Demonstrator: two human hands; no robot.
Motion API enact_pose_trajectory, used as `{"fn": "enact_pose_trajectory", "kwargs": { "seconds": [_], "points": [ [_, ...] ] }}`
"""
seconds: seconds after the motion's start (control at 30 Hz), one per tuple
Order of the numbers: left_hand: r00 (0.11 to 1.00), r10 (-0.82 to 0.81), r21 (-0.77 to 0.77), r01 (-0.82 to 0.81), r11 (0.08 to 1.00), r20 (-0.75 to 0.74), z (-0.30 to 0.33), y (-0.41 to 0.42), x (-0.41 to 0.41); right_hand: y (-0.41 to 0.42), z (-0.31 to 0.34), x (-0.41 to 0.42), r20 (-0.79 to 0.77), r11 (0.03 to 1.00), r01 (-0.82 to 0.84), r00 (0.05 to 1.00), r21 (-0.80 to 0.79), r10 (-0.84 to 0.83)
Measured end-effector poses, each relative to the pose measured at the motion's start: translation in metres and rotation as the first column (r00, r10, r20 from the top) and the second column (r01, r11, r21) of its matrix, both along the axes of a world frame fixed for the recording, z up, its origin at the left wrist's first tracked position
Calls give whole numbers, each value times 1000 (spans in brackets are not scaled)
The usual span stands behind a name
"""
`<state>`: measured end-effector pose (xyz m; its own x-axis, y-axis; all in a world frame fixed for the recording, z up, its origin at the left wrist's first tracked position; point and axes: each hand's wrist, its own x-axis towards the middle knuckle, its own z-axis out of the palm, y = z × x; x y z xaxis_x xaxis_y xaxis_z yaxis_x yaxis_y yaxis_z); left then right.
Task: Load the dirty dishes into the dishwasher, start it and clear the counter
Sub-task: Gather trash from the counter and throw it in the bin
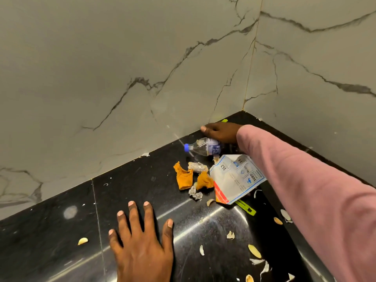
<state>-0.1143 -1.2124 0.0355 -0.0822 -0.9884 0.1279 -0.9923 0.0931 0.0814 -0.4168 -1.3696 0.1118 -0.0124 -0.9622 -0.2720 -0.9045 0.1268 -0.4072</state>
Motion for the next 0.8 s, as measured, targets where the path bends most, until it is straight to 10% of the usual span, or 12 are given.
{"fn": "enact_pose_trajectory", "kwargs": {
  "seconds": [0.3,0.63,0.8],
  "points": [
    [998,-37,18,38,999,-49,4,4,3,74,17,101,-161,844,-507,831,176,533],
    [894,-162,-50,156,987,-417,14,16,10,132,-1,133,-467,848,-512,789,-139,400],
    [804,-307,-98,300,949,-510,23,22,12,126,13,120,-376,916,-345,892,-206,251]
  ]
}}
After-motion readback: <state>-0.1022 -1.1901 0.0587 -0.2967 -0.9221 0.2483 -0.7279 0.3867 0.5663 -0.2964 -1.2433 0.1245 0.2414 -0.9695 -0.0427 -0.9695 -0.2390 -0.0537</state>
